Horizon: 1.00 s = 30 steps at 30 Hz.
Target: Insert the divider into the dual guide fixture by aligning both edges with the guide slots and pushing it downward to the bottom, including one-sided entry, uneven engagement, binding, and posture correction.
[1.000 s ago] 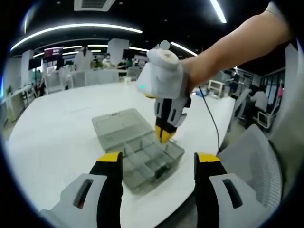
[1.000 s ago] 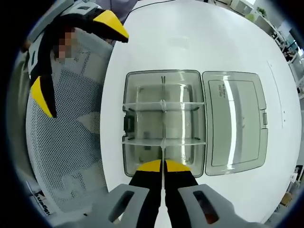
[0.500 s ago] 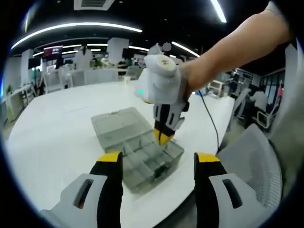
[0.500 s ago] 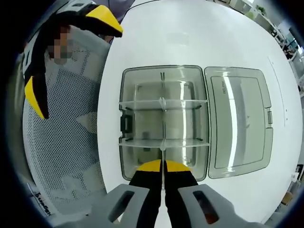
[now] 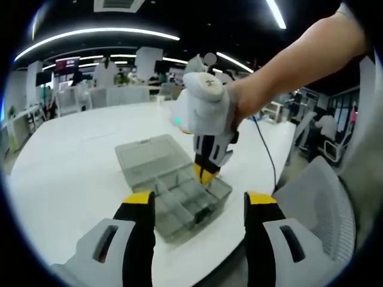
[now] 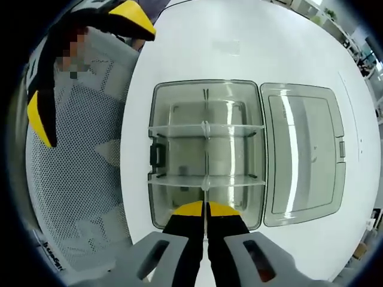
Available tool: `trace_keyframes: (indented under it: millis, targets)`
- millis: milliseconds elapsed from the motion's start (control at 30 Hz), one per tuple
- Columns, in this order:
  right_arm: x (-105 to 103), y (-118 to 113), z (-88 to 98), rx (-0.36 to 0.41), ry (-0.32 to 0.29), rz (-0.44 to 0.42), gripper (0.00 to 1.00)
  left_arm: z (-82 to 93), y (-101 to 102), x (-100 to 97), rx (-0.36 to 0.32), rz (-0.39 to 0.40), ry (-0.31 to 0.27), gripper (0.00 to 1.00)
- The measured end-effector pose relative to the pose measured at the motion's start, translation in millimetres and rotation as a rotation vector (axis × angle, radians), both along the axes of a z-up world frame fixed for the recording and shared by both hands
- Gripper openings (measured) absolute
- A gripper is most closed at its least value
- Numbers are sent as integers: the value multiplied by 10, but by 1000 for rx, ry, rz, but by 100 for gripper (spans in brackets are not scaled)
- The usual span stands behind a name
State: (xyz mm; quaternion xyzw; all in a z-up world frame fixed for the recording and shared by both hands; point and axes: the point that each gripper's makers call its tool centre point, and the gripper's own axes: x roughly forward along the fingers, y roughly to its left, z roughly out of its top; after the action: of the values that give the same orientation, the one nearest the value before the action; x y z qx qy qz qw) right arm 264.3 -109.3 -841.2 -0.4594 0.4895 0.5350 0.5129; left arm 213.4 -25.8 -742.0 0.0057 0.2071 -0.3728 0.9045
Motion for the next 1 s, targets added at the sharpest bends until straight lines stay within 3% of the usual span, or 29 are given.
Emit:
trace_keyframes:
  millis: [333, 433, 533, 633, 1000]
  targets:
    - [-5, 8, 2, 5, -1, -33, 0, -17, -5, 1, 3, -3, 8, 58]
    - [11, -17, 2, 6, -24, -30, 13, -26, -6, 1, 1, -3, 13, 58]
    - [-8, -3, 23, 47, -24, -27, 11, -34, -15, -8, 6, -7, 15, 57]
    - [2, -40, 38, 51, -38, -31, 16, -58, -17, -22, 16, -13, 20, 57]
    - [-136, -39, 202, 191, -73, -81, 24, -104, -8, -22, 31, -13, 31, 55]
